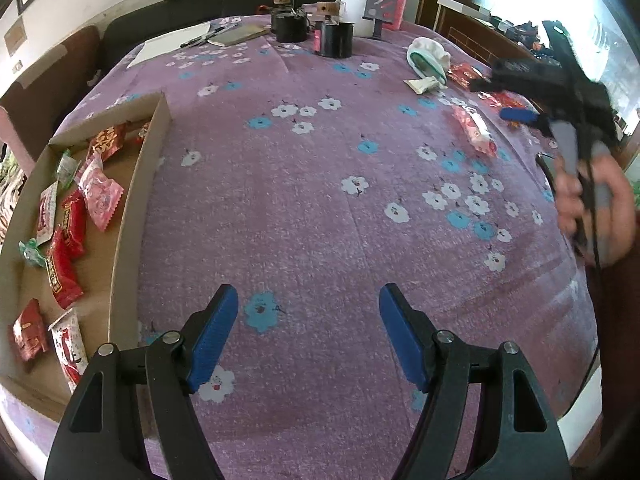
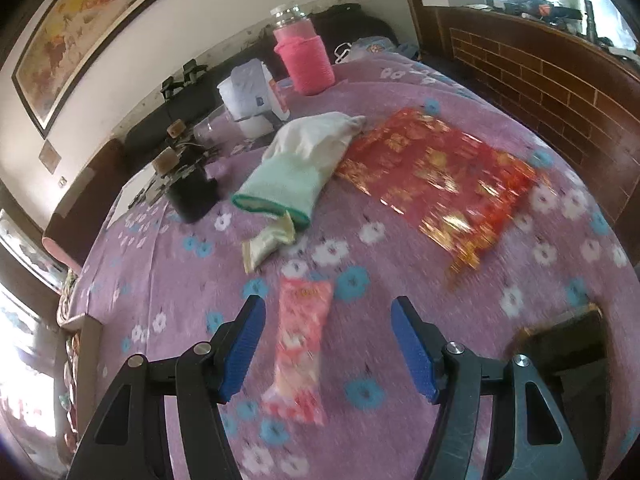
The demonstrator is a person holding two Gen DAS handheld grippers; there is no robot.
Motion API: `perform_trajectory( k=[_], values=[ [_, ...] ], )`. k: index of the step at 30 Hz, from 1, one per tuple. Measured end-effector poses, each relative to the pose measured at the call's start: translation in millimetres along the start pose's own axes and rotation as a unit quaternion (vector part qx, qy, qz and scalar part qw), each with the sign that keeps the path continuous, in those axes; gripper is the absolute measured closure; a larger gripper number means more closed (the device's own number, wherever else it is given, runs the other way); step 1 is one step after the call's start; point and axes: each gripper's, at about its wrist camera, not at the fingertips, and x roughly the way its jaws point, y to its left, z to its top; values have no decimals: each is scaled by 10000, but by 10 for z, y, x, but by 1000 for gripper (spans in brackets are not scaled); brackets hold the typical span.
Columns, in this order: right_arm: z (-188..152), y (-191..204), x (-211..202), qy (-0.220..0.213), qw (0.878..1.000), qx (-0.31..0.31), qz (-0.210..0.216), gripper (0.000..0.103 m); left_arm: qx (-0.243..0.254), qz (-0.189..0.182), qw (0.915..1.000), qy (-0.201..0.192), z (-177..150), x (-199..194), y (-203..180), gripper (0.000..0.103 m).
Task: Organize snacks
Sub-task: 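Move both tools back over the table toward the remaining snacks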
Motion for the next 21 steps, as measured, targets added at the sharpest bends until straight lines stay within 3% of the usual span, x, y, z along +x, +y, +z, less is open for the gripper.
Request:
perform_trajectory(
  k=[6, 13, 15, 16, 19, 21],
  values=[
    [325, 324, 360, 212, 9996, -39, -167, 35, -111, -13, 9999, -25, -19, -31, 71, 30],
    [393, 561, 763, 422, 9967, -134, -688, 37, -236, -46, 9997, 22, -56, -39, 153, 30],
    [374, 574, 803, 327, 9953, -152, -904, 49, -251, -51, 9997, 24, -63, -40, 168, 30],
    [375, 585, 807, 310, 9952, -200, -911, 62, -261, -56, 9996, 22, -63, -40, 178, 30],
    [342, 587, 773, 339, 9962, -317, -739, 71, -309, -81, 9995, 27, -72, -33, 199, 30],
    [271, 602, 721, 430, 9964, -423, -604, 71, -344, -146, 9993, 49, -76, -21, 205, 30]
  ],
)
